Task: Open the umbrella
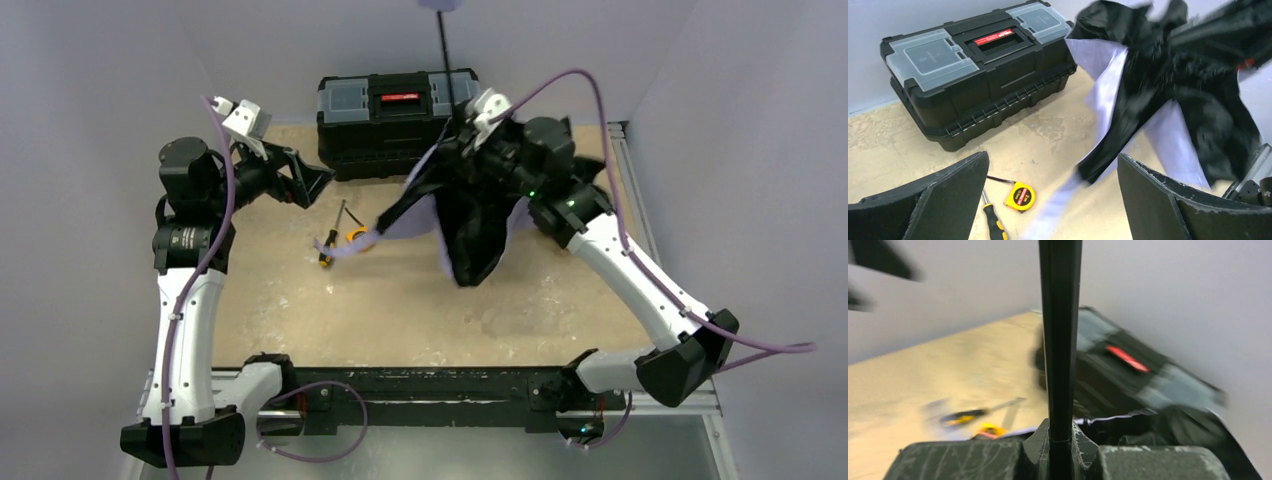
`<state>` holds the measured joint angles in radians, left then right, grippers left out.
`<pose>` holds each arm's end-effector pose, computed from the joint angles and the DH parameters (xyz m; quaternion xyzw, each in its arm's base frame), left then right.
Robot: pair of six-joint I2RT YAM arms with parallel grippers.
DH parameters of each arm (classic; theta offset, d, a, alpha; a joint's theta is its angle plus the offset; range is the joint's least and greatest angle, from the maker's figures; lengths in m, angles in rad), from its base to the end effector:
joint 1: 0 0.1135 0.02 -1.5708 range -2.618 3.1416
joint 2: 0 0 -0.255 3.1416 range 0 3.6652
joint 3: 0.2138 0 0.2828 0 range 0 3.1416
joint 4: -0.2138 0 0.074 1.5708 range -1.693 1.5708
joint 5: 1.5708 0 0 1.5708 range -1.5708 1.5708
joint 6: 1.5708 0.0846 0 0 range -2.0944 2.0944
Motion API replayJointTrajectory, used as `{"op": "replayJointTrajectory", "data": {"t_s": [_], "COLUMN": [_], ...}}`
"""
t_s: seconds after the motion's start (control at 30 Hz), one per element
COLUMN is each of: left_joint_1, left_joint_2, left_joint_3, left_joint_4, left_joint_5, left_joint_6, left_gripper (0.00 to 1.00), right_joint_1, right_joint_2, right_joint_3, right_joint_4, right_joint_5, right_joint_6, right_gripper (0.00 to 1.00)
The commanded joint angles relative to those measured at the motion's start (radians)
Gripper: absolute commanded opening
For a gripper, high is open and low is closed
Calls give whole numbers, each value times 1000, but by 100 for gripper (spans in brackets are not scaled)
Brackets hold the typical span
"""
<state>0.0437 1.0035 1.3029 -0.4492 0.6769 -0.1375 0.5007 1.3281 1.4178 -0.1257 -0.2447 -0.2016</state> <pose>0.2698 -0.0412 0.4465 0.1510 0.7317 -0.2803 0.6027 0.3275 0.2026 0.4399 -0.3253 0.6416 0.1895 0.6683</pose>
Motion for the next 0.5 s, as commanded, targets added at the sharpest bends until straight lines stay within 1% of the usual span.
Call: {"op": "replayJointTrajectory", "data": {"t_s": [0.0,0.03,0.07,0.13,0.2,0.23,0.3,0.33,0.4,0.43,0.47], "left_joint_1": [5,4,4,2,2,2,2,3,-6,-24,-51], "left_joint_2": [19,20,18,15,35,54,89,97,96,94,95], "left_joint_3": [8,15,17,19,58,89,126,122,76,52,40], "left_joint_4": [10,0,-3,5,-44,-77,-108,-83,46,103,124], "left_joint_5": [74,84,80,7,-12,19,133,196,289,301,300], "left_joint_6": [51,67,79,67,96,125,183,184,149,150,188], "left_gripper": [100,100,100,100,100,100,100,100,100,100,100], "right_joint_1": [145,110,43,-109,-169,-173,-157,-132,-68,-41,-31], "right_joint_2": [-69,-69,-70,-55,-7,5,20,23,8,-9,-25], "right_joint_3": [-9,-1,-11,-30,-9,-9,-16,-14,-8,-21,-40], "right_joint_4": [151,131,143,215,242,273,329,337,280,267,274], "right_joint_5": [-119,-120,-147,-187,-190,-202,-250,-275,-318,-319,-294], "right_joint_6": [117,93,89,89,47,53,97,135,137,121,120], "right_gripper": [0,0,0,0,0,0,0,0,0,0,0]}}
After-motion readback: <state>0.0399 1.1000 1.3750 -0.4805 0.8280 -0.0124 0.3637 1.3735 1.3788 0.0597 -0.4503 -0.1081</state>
